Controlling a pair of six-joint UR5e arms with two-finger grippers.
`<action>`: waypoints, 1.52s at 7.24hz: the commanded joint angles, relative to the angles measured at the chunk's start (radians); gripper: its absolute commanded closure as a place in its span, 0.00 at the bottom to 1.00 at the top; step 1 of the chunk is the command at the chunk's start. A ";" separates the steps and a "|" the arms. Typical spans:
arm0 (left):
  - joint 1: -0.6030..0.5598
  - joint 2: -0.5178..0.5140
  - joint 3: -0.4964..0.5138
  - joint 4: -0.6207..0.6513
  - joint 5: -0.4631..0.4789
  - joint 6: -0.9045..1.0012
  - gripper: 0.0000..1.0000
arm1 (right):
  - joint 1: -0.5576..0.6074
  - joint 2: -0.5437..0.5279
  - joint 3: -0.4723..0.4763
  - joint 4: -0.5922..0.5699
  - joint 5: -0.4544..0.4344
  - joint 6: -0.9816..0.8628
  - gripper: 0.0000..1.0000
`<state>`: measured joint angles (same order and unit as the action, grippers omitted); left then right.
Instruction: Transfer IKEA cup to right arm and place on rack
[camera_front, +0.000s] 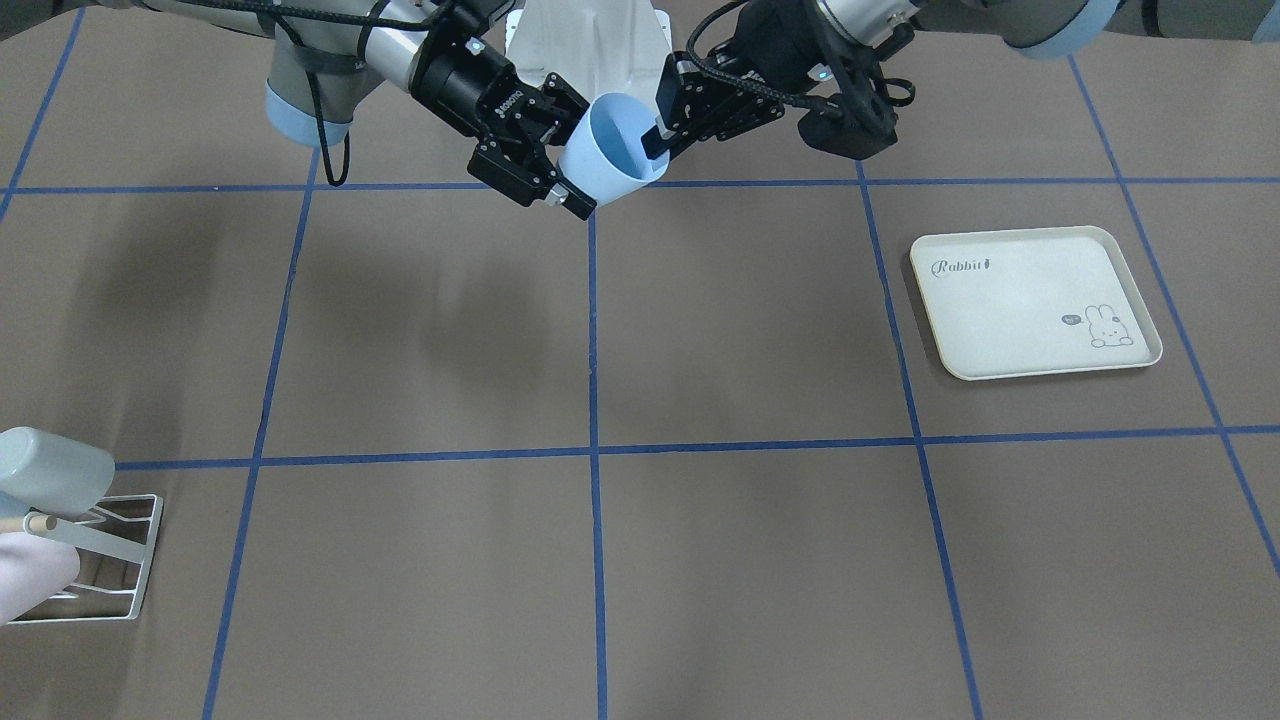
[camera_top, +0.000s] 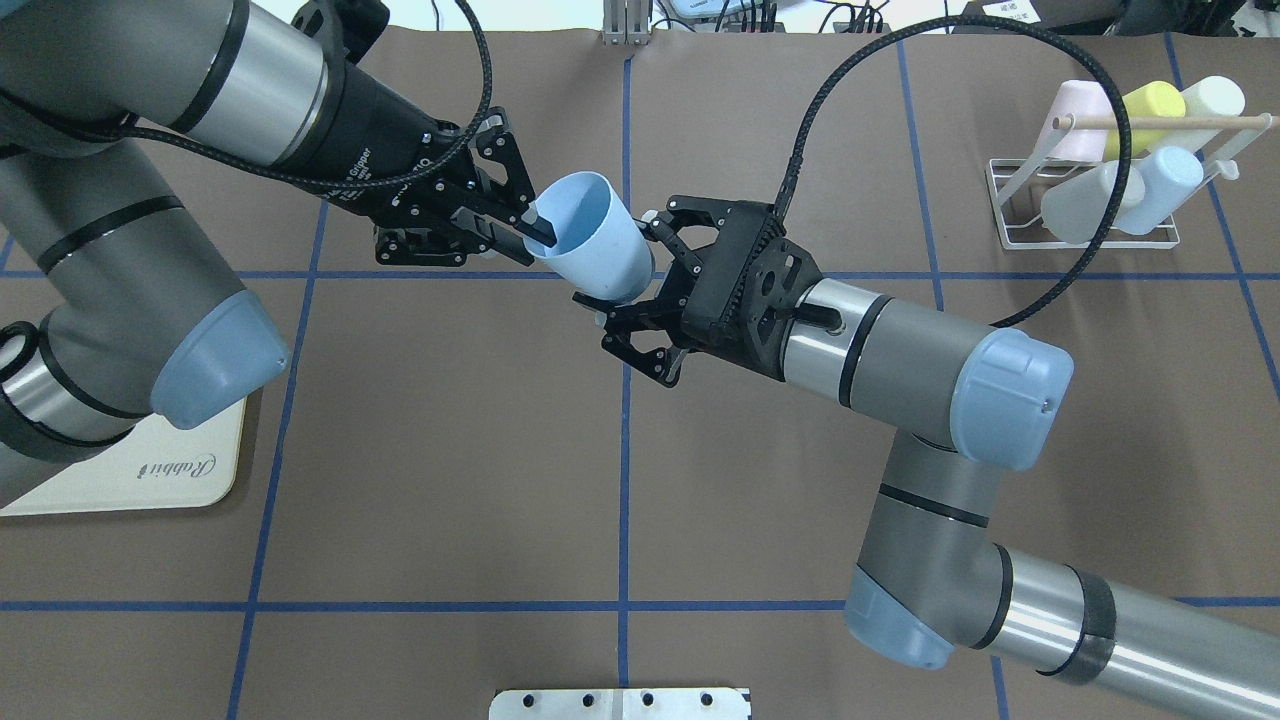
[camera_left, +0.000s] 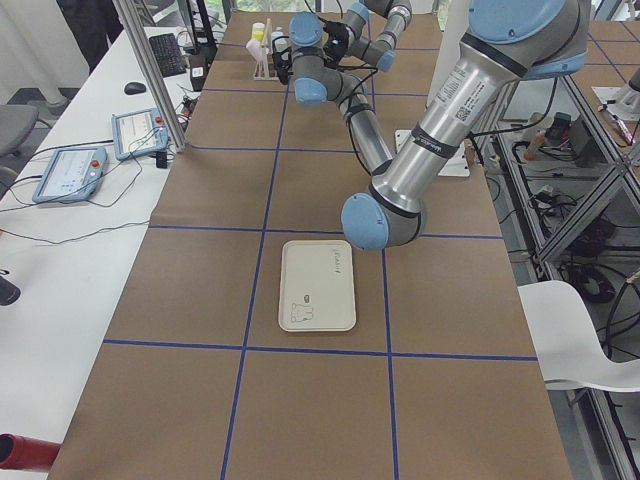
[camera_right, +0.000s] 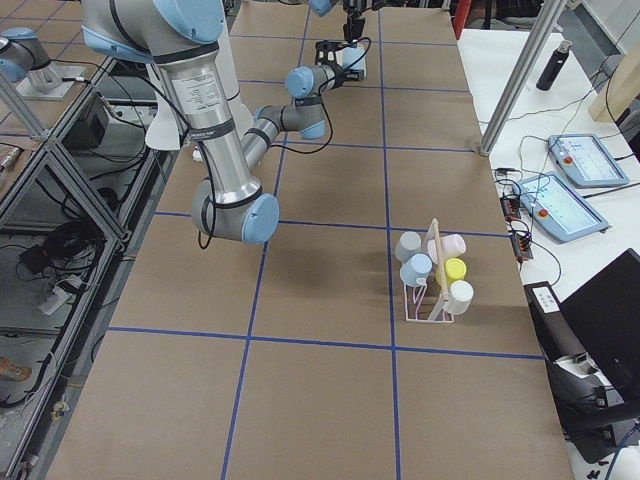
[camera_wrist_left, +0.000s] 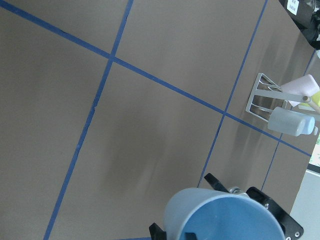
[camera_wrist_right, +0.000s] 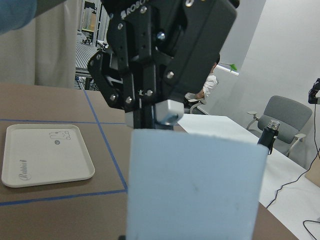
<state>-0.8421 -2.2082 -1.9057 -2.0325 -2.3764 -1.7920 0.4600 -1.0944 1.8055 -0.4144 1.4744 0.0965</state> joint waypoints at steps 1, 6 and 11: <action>-0.003 -0.001 -0.004 0.000 0.020 0.013 0.00 | 0.003 -0.002 -0.002 -0.012 0.000 -0.001 0.50; -0.058 0.136 -0.018 0.132 0.025 0.406 0.00 | 0.150 -0.001 0.191 -0.869 0.009 -0.001 0.71; -0.106 0.315 -0.099 0.452 0.244 0.966 0.00 | 0.377 -0.095 0.319 -1.380 0.003 -0.541 0.72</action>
<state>-0.9324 -1.9522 -1.9620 -1.6717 -2.1942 -0.9633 0.7760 -1.1475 2.1020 -1.7126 1.4810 -0.2641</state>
